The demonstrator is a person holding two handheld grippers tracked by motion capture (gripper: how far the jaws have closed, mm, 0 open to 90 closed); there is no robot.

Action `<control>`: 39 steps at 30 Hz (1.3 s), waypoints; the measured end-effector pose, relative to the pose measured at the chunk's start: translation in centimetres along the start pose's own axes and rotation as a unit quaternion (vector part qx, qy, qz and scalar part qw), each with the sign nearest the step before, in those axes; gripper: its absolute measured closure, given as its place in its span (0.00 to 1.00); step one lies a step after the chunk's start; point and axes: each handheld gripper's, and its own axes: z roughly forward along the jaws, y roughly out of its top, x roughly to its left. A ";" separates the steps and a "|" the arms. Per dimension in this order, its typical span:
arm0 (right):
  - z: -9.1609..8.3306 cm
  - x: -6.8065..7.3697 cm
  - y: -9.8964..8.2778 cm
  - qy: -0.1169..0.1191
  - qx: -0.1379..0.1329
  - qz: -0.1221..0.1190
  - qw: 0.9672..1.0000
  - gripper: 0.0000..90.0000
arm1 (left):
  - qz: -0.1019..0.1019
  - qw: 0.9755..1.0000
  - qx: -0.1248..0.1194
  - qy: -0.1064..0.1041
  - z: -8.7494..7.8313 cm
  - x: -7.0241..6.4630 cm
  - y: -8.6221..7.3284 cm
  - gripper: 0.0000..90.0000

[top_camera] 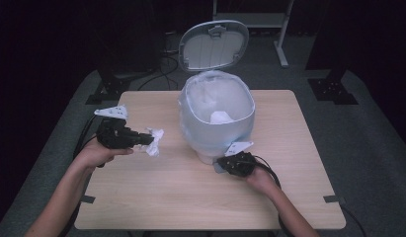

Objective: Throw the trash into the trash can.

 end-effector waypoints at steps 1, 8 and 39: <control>0.0 0.0 0.0 0.001 0.000 0.000 1.000 0.88 | 0.002 1.000 0.000 0.000 -0.1 -0.1 0.3 0.96; 0.0 0.0 0.0 0.004 -0.002 0.004 1.000 0.88 | 0.007 1.000 0.002 0.000 -0.3 -0.2 1.2 0.96; 0.0 0.0 -0.1 0.005 -0.004 0.004 1.000 0.88 | 0.014 1.000 0.001 -0.009 -0.6 -0.8 4.3 0.96</control>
